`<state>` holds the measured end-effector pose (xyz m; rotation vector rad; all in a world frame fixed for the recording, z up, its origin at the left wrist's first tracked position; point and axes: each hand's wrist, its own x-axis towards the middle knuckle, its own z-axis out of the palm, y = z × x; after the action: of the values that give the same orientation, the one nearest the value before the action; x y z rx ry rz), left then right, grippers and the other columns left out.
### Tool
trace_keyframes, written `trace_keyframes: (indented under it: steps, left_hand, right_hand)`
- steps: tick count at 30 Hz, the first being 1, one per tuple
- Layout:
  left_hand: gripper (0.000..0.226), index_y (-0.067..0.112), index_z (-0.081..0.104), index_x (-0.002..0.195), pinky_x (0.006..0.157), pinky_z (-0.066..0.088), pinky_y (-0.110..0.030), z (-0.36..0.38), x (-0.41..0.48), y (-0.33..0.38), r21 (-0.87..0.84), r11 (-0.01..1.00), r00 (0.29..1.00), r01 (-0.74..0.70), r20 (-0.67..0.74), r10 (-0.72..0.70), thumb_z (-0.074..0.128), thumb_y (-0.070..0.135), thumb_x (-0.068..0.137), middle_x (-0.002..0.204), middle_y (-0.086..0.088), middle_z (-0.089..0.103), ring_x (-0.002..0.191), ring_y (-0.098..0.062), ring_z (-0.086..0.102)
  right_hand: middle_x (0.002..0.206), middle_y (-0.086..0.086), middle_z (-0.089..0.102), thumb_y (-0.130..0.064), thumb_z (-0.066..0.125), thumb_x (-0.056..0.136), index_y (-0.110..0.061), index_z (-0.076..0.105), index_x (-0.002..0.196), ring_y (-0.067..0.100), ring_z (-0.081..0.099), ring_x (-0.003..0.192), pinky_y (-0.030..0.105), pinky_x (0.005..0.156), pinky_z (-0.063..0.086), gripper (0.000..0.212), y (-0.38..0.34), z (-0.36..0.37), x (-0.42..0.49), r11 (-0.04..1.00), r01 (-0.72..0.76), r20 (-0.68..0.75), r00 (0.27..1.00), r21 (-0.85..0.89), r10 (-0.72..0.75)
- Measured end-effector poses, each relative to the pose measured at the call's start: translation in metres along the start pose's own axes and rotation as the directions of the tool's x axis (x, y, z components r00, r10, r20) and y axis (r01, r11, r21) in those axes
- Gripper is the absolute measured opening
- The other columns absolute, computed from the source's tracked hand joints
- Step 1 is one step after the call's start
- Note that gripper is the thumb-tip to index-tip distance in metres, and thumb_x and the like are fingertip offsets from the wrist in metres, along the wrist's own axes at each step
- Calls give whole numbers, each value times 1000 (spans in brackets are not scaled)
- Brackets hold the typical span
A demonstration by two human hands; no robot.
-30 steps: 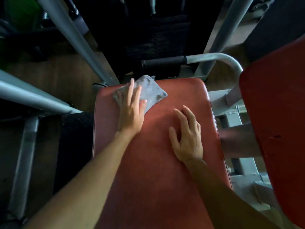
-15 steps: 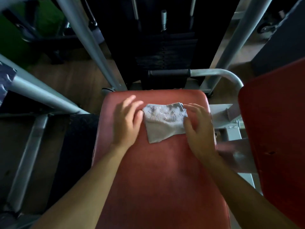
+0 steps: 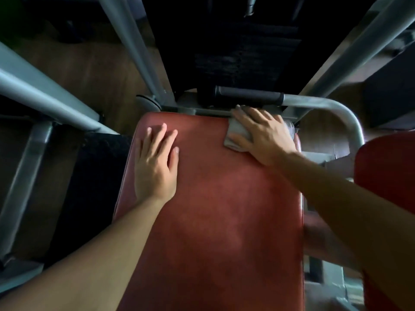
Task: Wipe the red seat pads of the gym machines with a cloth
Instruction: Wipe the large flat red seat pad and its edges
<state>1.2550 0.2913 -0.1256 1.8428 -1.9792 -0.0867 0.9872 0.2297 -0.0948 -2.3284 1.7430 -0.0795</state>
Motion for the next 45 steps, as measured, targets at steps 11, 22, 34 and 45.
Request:
trace_keyframes:
  steps: [11, 22, 34, 45]
  left_hand:
    - [42, 21, 52, 147, 124, 23, -50, -3, 5, 1, 53, 999, 999, 7, 50, -10, 40, 29, 108, 159, 0, 42, 149, -35, 34]
    - [42, 21, 52, 147, 123, 24, -49, -4, 5, 1, 41, 999, 997, 18, 71, -21, 42, 27, 107, 160, 1, 41, 150, -33, 33]
    - [42, 22, 52, 147, 124, 23, -46, -6, 7, 1, 18, 999, 996, 34, 81, -36, 43, 26, 106, 160, 2, 41, 150, -32, 32]
    - [43, 23, 52, 147, 121, 27, -50, -6, 8, 0, 40, 999, 994, 35, 105, -39, 42, 27, 105, 160, 2, 40, 149, -32, 32]
  right_hand:
    - [134, 3, 64, -73, 37, 92, -32, 61, 129, 32, 58, 121, 42, 100, 39, 61, 26, -16, 9, 960, -279, 74, 958, 35, 276]
    - [128, 4, 66, -74, 38, 92, -42, 61, 127, 33, 60, 115, 39, 90, 44, 53, 26, -24, 21, 966, -246, 155, 960, 80, 231]
    - [126, 3, 67, -75, 33, 85, -37, 60, 126, 32, 61, 117, 43, 97, 42, 62, 7, -13, 20, 987, -129, 41, 991, 98, 126]
    - [130, 5, 61, -72, 32, 81, -33, 59, 129, 35, 52, 118, 47, 99, 33, 67, -34, 4, 25, 957, -288, -4, 958, 24, 288]
